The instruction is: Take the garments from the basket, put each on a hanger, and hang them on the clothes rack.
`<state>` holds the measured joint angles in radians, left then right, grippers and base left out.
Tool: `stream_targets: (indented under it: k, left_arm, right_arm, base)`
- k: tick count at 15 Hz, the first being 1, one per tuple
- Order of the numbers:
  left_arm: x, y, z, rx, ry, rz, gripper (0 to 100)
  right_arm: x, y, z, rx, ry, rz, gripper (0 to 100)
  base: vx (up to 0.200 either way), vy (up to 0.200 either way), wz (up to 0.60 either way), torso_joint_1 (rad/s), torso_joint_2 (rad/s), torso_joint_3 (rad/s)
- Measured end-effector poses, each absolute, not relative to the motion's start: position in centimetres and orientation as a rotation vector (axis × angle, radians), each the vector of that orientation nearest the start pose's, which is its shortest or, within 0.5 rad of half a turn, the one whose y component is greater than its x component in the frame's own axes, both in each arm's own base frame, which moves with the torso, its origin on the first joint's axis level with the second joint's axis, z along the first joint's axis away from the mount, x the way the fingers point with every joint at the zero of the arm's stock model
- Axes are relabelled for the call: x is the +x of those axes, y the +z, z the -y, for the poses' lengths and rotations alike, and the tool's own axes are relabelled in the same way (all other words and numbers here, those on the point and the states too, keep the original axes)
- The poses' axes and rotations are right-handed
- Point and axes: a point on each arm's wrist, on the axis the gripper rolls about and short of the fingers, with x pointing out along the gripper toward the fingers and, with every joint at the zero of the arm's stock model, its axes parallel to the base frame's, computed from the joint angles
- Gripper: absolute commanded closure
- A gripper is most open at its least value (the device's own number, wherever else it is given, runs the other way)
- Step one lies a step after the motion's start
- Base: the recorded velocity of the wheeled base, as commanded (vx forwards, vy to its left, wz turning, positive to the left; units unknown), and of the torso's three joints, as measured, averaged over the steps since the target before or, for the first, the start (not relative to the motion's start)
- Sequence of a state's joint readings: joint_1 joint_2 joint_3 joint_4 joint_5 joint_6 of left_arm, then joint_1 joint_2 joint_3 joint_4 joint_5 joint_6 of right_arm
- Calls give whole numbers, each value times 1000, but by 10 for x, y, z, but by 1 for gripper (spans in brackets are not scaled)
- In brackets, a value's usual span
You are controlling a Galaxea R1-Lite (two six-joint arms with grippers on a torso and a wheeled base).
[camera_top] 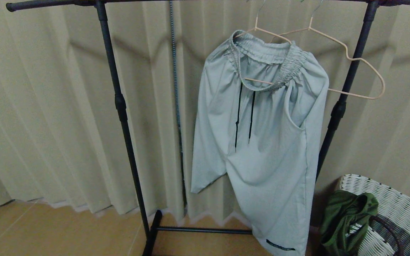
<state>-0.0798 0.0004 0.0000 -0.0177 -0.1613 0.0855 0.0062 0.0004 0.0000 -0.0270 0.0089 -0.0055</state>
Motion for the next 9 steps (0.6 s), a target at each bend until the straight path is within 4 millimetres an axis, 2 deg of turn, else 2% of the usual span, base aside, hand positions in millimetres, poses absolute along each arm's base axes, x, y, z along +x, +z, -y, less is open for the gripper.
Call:
stream_targets:
  k: [9]
  left_arm:
    - [-23,77,2,86,-240,28,0]
  right_arm:
    - [-23,78,0,-6,15,27,0]
  base:
    - [0,0,0,0,0,0]
